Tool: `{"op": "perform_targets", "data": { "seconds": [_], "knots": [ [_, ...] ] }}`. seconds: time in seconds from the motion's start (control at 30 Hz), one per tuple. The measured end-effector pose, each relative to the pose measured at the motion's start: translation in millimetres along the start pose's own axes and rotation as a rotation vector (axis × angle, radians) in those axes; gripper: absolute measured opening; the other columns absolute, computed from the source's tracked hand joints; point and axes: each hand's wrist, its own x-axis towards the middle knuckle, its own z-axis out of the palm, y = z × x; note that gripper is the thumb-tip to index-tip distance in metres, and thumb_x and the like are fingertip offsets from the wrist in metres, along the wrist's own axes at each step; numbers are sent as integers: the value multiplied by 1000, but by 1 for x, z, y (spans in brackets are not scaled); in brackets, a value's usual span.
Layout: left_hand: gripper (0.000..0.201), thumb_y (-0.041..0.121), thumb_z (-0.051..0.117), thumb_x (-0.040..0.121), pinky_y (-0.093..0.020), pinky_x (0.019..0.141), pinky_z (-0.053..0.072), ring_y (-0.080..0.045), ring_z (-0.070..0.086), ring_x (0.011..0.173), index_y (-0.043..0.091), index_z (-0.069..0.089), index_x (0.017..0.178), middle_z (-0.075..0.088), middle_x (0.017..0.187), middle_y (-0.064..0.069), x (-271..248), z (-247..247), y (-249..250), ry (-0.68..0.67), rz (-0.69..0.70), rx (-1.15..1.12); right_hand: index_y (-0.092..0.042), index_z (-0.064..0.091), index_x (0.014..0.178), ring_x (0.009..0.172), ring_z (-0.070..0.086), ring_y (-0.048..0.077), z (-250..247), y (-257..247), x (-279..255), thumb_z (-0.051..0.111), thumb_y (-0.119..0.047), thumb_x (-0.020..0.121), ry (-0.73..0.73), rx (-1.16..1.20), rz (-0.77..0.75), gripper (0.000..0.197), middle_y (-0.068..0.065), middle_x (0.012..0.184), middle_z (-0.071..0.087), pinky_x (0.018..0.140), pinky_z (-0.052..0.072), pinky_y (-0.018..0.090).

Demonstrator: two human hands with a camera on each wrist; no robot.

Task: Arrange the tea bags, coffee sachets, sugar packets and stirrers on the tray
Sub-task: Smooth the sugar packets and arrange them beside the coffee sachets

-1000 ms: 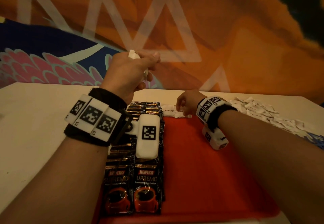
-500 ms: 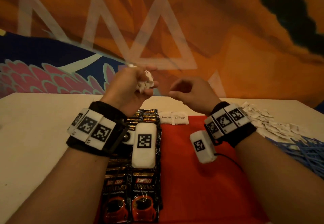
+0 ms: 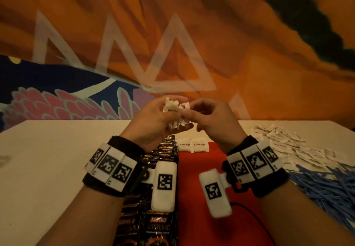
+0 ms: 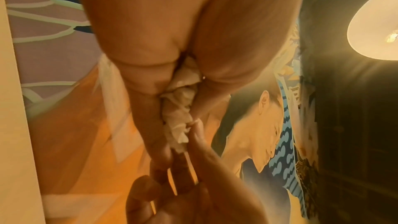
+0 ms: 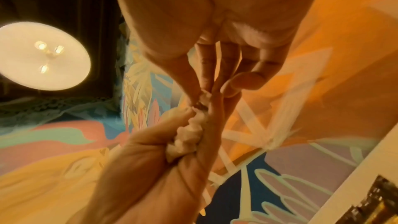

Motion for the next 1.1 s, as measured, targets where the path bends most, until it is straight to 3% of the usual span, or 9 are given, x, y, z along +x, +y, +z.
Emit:
{"op": "perform_targets", "data": {
  "seconds": [0.13, 0.27, 0.37, 0.47, 0.7, 0.83, 0.9, 1.0, 1.1],
  "knots": [
    [24, -11, 45, 96, -33, 68, 62, -20, 72, 80, 8, 60, 95, 66, 100, -11, 1, -4, 3, 79, -12, -92, -10, 63, 86, 68, 62, 11, -2, 0, 2, 70, -4, 87, 9, 109, 55, 10, 2, 77, 69, 57, 47, 26],
    [24, -12, 47, 88, -19, 47, 41, -13, 60, 62, 11, 47, 82, 64, 85, -7, 7, -11, 0, 264, -13, -99, -12, 62, 90, 66, 62, 13, -3, -3, 2, 70, 2, 85, 53, 163, 43, 17, 7, 81, 69, 58, 48, 29],
    [18, 21, 72, 84, -18, 47, 30, -8, 44, 55, 13, 56, 86, 59, 82, -3, 7, -13, -1, 214, -11, -76, -15, 64, 98, 71, 65, 15, -4, -5, 1, 68, 3, 87, 59, 200, 36, 21, 6, 84, 71, 60, 50, 28],
    [43, 41, 75, 68, -21, 47, 27, -7, 40, 54, 9, 60, 93, 56, 74, 1, 3, -9, -2, 74, 48, 132, -15, 64, 102, 67, 64, 12, -2, -6, 0, 64, 5, 88, 53, 303, 48, 24, -1, 74, 70, 58, 51, 25],
    [6, 16, 72, 88, -25, 47, 31, -13, 44, 57, 12, 69, 85, 56, 62, 1, 5, -7, -5, 195, 200, 282, 1, 62, 111, 72, 66, 16, -3, -10, -1, 61, 1, 91, -43, 418, 145, 20, 13, 96, 64, 60, 55, 23],
    [6, 12, 66, 93, -22, 45, 33, -13, 45, 57, 11, 69, 88, 55, 68, -6, 5, -8, -5, 162, 208, 335, -5, 60, 109, 83, 66, 18, -6, -9, -2, 71, -10, 82, -109, 324, 115, 30, 6, 95, 65, 66, 53, 29],
    [5, 11, 67, 93, -22, 45, 33, -16, 44, 59, 8, 70, 93, 54, 71, -11, 5, -8, -6, 142, 218, 385, -10, 64, 102, 81, 63, 16, -9, -9, -1, 74, -19, 73, -86, 283, 87, 32, 1, 89, 66, 65, 48, 27],
    [5, 11, 67, 93, -22, 44, 32, -17, 42, 58, 10, 72, 91, 54, 66, -8, 7, -9, -7, 172, 228, 371, -10, 67, 88, 70, 57, 17, -10, -9, 0, 70, -7, 84, 0, 266, 39, 6, 5, 81, 64, 59, 43, 25],
    [9, 10, 66, 94, -24, 44, 31, -19, 41, 59, 13, 70, 87, 54, 66, -9, 8, -8, -9, 207, 228, 360, -11, 67, 83, 75, 59, 27, -8, -6, 2, 67, -4, 88, 98, 258, 13, 8, 15, 86, 65, 64, 51, 34]
  ]
}}
